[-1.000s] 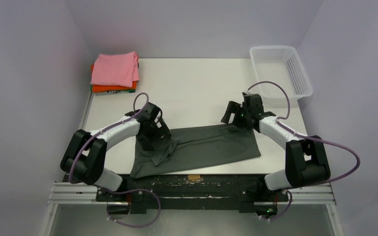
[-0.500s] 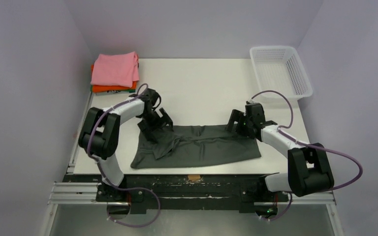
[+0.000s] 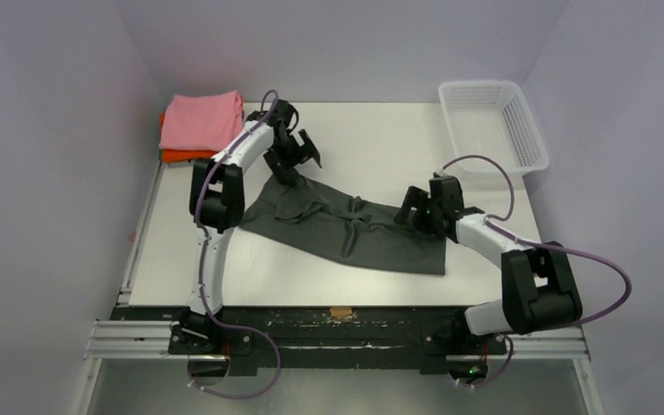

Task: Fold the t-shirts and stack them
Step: Rotate the tshirt 90 degrees

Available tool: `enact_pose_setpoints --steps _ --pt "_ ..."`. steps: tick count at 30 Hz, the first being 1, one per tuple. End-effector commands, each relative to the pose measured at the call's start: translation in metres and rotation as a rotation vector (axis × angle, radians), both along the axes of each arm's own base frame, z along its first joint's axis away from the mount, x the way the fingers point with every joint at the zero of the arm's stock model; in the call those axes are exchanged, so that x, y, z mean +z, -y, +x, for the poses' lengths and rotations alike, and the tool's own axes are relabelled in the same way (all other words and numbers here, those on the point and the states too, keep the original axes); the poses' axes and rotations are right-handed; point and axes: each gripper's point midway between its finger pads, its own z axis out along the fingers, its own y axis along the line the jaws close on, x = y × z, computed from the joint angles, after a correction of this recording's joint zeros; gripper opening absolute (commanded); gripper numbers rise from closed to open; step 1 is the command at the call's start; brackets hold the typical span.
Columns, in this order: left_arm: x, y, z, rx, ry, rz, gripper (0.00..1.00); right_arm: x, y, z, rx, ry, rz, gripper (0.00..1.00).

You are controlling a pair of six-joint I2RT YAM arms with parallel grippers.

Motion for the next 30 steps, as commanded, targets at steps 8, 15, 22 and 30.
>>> enact_pose_setpoints --steps 8,15,22,30 --pt "-0.009 -0.005 0.004 0.065 -0.003 -0.035 1.00 -0.023 -0.053 -0.188 0.331 -0.435 0.224 0.95" --pt "0.071 -0.005 0.021 0.016 0.192 -0.050 1.00 0.062 -0.055 -0.129 0.493 -0.102 0.048 0.96" --pt "0.203 -0.086 -0.057 0.088 0.486 0.204 1.00 0.152 -0.105 -0.038 0.695 0.375 0.047 0.96" --pt "0.168 -0.158 -0.212 0.252 0.476 0.315 1.00 0.169 -0.246 0.010 1.124 0.455 0.114 0.97"
